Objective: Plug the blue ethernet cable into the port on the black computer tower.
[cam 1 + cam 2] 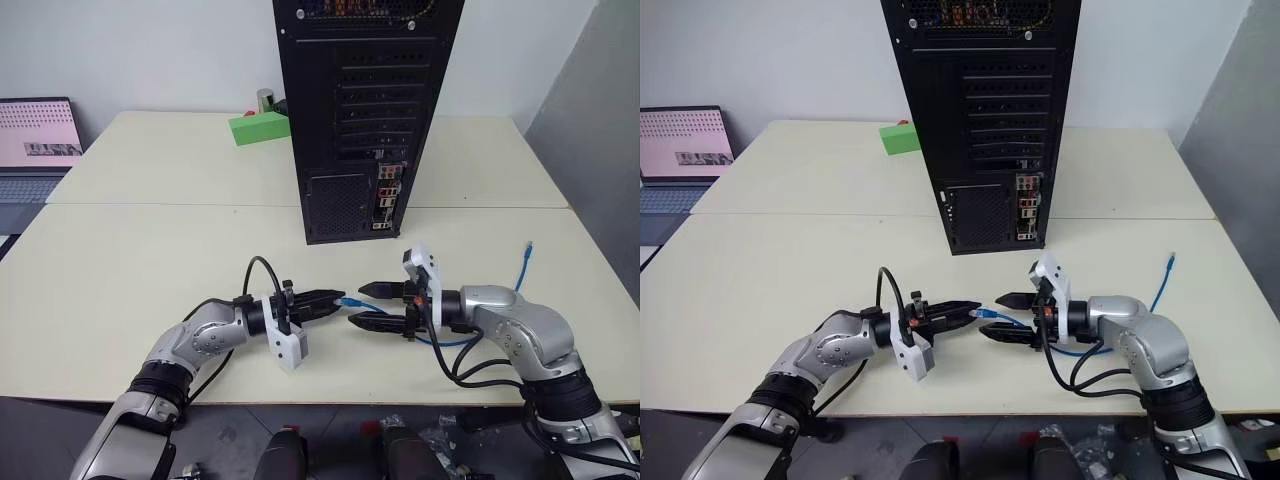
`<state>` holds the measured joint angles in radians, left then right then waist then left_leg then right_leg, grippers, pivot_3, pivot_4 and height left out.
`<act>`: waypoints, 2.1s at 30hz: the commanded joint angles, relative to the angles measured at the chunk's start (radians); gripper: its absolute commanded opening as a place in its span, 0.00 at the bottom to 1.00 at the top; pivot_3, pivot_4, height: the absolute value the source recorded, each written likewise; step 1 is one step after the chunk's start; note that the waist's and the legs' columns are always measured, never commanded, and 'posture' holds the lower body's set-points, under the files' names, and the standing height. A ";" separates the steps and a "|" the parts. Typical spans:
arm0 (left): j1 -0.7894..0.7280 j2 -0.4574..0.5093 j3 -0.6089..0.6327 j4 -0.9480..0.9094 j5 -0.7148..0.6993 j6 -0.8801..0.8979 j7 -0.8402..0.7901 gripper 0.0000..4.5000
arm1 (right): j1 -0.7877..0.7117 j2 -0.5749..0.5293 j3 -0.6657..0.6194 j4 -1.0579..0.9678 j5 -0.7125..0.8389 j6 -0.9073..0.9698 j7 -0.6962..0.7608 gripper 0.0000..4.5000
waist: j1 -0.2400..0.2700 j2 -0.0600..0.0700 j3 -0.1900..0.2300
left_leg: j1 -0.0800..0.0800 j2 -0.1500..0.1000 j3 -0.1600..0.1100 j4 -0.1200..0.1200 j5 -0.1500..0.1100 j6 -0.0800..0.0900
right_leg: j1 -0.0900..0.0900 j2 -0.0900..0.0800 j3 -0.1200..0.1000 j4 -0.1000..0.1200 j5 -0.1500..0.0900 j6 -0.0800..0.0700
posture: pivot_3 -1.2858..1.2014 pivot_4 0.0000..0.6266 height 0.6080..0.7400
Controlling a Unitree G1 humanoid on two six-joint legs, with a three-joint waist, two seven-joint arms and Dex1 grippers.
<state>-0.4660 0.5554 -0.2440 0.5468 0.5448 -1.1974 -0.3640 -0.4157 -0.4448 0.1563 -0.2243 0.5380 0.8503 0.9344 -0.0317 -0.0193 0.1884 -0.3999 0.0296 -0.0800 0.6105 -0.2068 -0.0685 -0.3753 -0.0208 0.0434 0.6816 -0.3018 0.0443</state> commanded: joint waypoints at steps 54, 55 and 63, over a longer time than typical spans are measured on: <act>0.123 -0.041 0.090 -0.797 -0.854 1.483 -0.098 0.97 | -0.084 0.385 -0.196 -0.157 -0.253 -0.062 -0.886 0.00 | -0.003 0.000 0.000 | -0.001 0.001 -0.001 0.000 0.000 0.000 | -0.002 0.001 0.000 0.001 0.000 0.000 | 0.52 0.24 1.00; 0.113 -0.048 0.087 -0.796 -0.843 1.498 -0.097 0.97 | -0.097 0.422 -0.201 -0.151 -0.265 -0.057 -0.929 0.00 | -0.003 0.000 0.000 | -0.001 0.001 -0.001 0.000 0.000 0.000 | -0.002 0.001 0.000 0.001 0.000 0.000 | 0.52 0.24 1.00; 0.078 -0.111 0.116 -0.789 -0.808 1.555 -0.075 0.97 | -0.151 0.501 -0.180 -0.116 -0.327 -0.071 -1.029 0.00 | -0.001 0.000 0.000 | -0.002 0.000 0.000 -0.001 0.000 0.000 | -0.004 0.000 0.001 0.001 0.000 0.000 | 0.52 0.24 1.00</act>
<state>-0.3681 0.4535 -0.1506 -0.2216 -0.2725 0.3607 -0.4470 -0.5364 0.0496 -0.0288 -0.3192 0.2189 0.7924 -0.0790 -0.0331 -0.0191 0.1884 -0.4019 0.0299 -0.0802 0.6092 -0.2067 -0.0688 -0.3789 -0.0203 0.0442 0.6825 -0.3018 0.0441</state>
